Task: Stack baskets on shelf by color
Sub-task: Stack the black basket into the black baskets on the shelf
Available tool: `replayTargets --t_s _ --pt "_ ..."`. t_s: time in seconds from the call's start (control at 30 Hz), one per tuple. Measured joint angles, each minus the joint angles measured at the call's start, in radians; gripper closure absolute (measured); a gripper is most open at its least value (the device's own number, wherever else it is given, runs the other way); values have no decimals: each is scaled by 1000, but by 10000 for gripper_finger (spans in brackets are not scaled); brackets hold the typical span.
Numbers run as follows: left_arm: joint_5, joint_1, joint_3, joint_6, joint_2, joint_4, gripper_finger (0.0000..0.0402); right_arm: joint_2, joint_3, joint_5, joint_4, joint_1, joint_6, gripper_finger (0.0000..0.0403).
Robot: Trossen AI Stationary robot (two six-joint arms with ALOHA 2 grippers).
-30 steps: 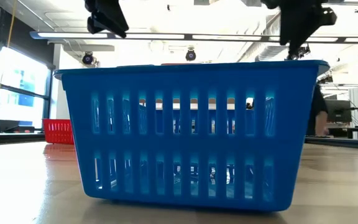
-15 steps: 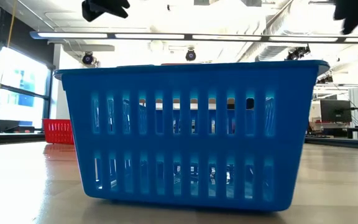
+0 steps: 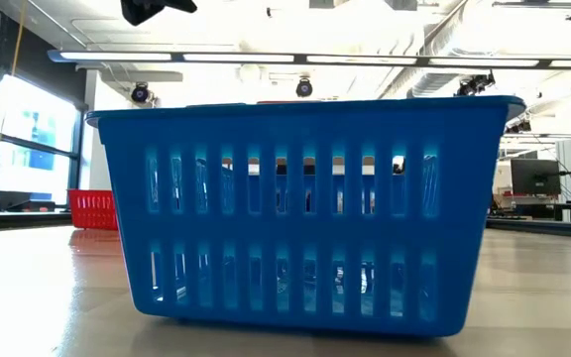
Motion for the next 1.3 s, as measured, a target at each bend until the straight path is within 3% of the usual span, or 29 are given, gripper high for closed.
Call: replayTargets --t_s 0.6,1.3 --pt "0 -24 0 -7 0 0 287 206 0 -92 122 68 229 242" --pt "0 -24 0 2 0 -1 287 267 0 -295 106 241 317 242"
